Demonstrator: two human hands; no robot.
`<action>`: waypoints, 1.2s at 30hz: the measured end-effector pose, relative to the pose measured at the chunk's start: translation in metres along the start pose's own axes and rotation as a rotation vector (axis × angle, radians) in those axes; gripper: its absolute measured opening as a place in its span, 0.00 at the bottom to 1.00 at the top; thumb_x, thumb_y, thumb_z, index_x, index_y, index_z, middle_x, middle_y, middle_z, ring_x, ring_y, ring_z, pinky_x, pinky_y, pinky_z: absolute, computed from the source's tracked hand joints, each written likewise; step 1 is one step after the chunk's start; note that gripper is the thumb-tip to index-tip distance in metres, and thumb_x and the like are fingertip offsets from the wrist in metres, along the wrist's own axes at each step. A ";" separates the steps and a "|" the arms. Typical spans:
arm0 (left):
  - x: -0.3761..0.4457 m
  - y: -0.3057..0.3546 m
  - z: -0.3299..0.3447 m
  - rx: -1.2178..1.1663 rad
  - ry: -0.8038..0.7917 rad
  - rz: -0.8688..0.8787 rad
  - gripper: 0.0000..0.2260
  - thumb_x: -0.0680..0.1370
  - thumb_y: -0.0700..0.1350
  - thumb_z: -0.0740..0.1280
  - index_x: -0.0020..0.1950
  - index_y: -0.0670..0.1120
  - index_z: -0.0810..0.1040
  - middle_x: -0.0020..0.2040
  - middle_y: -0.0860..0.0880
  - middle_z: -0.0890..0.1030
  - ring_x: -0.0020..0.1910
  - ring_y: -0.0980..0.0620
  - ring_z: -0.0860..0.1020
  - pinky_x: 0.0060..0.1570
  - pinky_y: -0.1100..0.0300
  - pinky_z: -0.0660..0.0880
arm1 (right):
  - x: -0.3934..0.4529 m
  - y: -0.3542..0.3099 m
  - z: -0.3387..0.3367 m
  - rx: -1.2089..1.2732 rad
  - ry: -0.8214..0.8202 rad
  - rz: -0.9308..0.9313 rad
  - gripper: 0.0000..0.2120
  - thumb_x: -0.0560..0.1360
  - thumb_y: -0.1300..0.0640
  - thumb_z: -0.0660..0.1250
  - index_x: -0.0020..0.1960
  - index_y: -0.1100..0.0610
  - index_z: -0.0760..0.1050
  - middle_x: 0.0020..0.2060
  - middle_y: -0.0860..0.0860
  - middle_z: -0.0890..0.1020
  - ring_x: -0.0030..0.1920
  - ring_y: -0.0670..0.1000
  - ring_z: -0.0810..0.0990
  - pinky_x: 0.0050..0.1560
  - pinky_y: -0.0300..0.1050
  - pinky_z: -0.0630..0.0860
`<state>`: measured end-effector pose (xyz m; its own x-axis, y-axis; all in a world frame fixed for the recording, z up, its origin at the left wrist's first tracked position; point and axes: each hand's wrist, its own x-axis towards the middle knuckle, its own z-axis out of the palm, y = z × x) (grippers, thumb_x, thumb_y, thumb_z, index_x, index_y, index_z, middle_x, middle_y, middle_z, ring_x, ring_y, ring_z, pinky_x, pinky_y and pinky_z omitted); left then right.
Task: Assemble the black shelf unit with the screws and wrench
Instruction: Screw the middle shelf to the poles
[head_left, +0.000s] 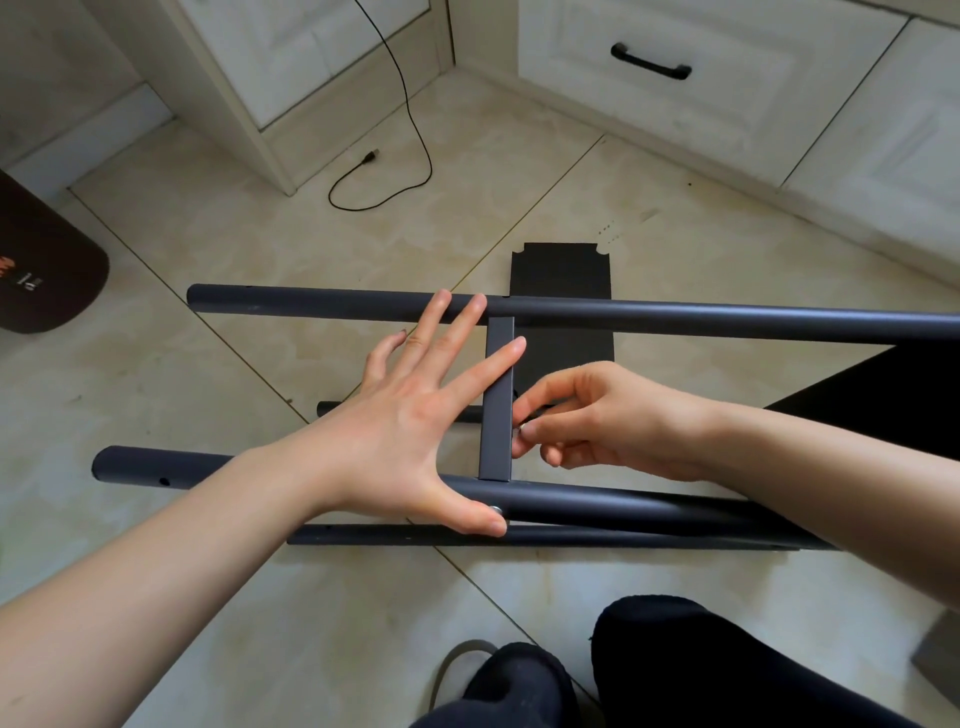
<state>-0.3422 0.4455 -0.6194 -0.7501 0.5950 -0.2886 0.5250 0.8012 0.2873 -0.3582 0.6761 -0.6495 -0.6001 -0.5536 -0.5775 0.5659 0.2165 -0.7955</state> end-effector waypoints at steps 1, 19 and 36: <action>0.000 0.000 0.000 0.001 -0.001 -0.001 0.57 0.60 0.80 0.62 0.79 0.65 0.34 0.78 0.54 0.26 0.75 0.51 0.23 0.75 0.43 0.35 | 0.001 -0.001 0.001 0.000 -0.026 0.005 0.02 0.77 0.63 0.69 0.49 0.59 0.80 0.46 0.58 0.86 0.33 0.46 0.80 0.39 0.37 0.78; 0.001 -0.003 0.002 -0.025 0.037 0.031 0.56 0.60 0.79 0.64 0.80 0.64 0.39 0.80 0.55 0.30 0.78 0.50 0.27 0.75 0.40 0.40 | 0.010 0.002 0.018 -0.045 -0.141 0.184 0.09 0.80 0.60 0.65 0.42 0.59 0.79 0.43 0.59 0.77 0.45 0.55 0.74 0.53 0.48 0.72; 0.000 0.001 -0.002 -0.023 0.009 0.016 0.57 0.59 0.77 0.64 0.81 0.64 0.39 0.79 0.55 0.28 0.77 0.50 0.26 0.75 0.41 0.39 | 0.018 -0.004 0.012 -0.041 -0.256 0.351 0.11 0.79 0.57 0.65 0.40 0.57 0.80 0.35 0.50 0.77 0.35 0.47 0.76 0.39 0.41 0.77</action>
<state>-0.3425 0.4467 -0.6176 -0.7457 0.6067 -0.2754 0.5274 0.7901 0.3125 -0.3644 0.6557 -0.6539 -0.2127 -0.6208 -0.7546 0.6846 0.4563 -0.5683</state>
